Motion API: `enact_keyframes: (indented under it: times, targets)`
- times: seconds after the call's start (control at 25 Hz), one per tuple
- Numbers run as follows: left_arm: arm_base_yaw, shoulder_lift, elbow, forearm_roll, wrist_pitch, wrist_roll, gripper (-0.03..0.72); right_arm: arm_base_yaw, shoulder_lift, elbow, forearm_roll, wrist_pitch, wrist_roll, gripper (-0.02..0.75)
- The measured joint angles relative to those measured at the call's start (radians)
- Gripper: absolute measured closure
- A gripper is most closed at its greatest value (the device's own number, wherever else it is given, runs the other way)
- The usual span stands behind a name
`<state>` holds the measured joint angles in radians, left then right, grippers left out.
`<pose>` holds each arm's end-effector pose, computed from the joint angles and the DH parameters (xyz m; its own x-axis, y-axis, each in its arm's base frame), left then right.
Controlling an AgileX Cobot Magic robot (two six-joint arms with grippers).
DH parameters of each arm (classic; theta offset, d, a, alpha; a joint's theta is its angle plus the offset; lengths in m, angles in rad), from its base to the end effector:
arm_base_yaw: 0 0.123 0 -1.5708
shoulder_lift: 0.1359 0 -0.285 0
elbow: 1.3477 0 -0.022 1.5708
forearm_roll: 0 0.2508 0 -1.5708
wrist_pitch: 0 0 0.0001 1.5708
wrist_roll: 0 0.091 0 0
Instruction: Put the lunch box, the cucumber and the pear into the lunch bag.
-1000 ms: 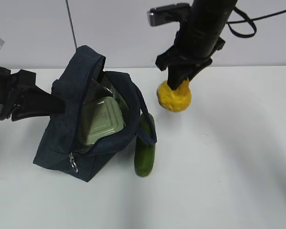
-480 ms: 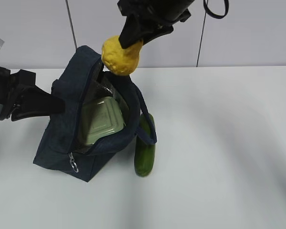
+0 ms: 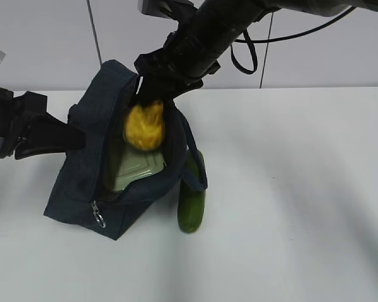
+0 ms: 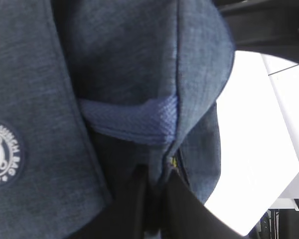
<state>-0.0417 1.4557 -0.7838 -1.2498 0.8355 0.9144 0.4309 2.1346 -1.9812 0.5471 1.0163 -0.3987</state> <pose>0.2634 -0.0752 0.2364 -0.8686 -0.1024 -0.4847 0.2916 0.6852 -0.6674 0.4180 0.2365 0.2773 -0.7143 -0.4155 -0.5632 -0.6541 0.6826 0.3260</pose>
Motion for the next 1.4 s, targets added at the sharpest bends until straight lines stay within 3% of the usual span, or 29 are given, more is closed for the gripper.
enact_keyframes:
  times: [0.12, 0.36, 0.6, 0.72, 1.12, 1.4]
  targets:
    - [0.000, 0.000, 0.000, 0.000, 0.000, 0.000, 0.686, 0.002, 0.000, -0.009, 0.029, -0.024, -0.014, 0.250]
    - [0.000, 0.000, 0.000, 0.001, -0.003, 0.000, 0.686, 0.004, 0.000, -0.094, -0.019, 0.031, 0.000, 0.222]
    - [0.000, 0.000, 0.000, 0.002, -0.004, 0.000, 0.686, 0.004, -0.043, -0.158, -0.367, 0.171, 0.177, 0.222]
    - [0.000, -0.001, 0.000, 0.010, -0.017, 0.000, 0.686, 0.004, -0.055, -0.159, -0.460, 0.218, 0.226, 0.222]
    - [0.005, -0.003, 0.000, 0.111, -0.075, -0.003, 0.687, 0.004, 0.048, -0.161, -0.495, 0.227, 0.317, 0.222]
    - [0.005, -0.003, 0.000, 0.222, -0.123, -0.091, 0.687, 0.004, 0.111, -0.155, -0.495, 0.227, 0.369, 0.223]
